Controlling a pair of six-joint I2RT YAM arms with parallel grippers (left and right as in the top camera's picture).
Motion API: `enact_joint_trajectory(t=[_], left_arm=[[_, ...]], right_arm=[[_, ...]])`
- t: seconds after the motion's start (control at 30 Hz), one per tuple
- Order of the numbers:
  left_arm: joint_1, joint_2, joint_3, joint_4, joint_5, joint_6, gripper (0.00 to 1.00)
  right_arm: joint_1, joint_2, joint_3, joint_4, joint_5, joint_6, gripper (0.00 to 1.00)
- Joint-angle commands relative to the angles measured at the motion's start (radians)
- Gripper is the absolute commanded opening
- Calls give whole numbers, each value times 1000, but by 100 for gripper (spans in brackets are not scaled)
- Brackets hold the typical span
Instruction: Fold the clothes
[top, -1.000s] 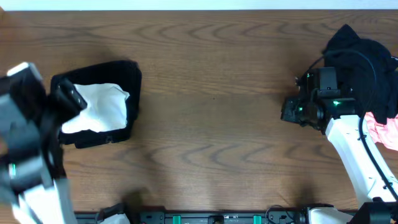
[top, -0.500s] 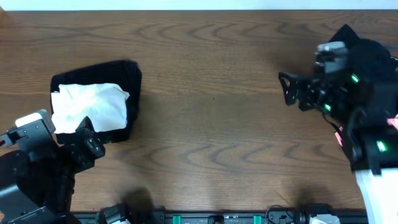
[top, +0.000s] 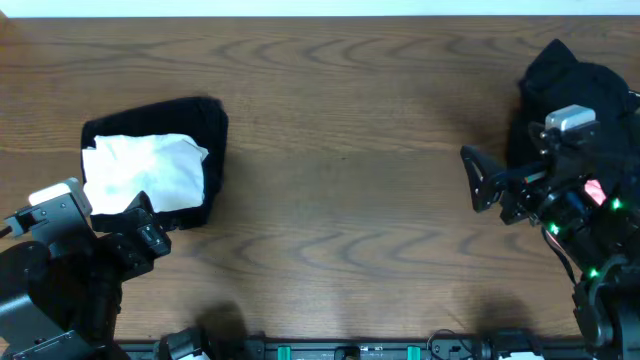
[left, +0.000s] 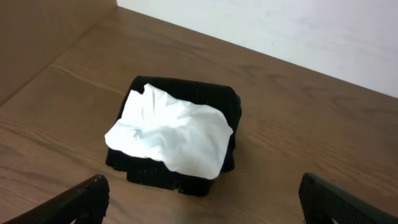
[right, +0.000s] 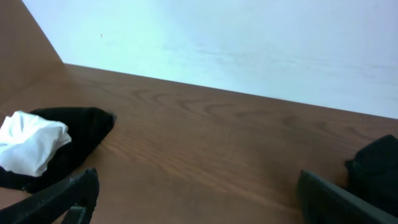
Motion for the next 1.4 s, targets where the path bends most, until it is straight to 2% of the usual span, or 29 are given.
enact_joint_trajectory(t=[0.0, 0.1, 0.3, 0.6, 0.7, 0.9, 1.13, 1.37], left_arm=[[-2, 0, 5, 1, 13, 21, 98], [-2, 0, 5, 1, 13, 21, 98], [-2, 0, 5, 1, 13, 21, 98], [-2, 0, 5, 1, 13, 21, 98], [-2, 0, 5, 1, 13, 21, 98], [-2, 0, 5, 1, 13, 21, 98], [-2, 0, 5, 1, 13, 21, 98], [-2, 0, 5, 1, 13, 21, 98]], right_arm=[[8, 2, 5, -18, -15, -10, 99], [8, 2, 5, -57, -90, -12, 99], [6, -6, 5, -137, 29, -30, 99], [5, -111, -6, -213, 69, -220, 99], [5, -171, -45, -217, 114, -245, 99], [-30, -356, -254, -174, 178, -245, 99], [-35, -559, -602, 28, 176, -240, 99], [-35, -702, -836, 153, 177, -158, 99]])
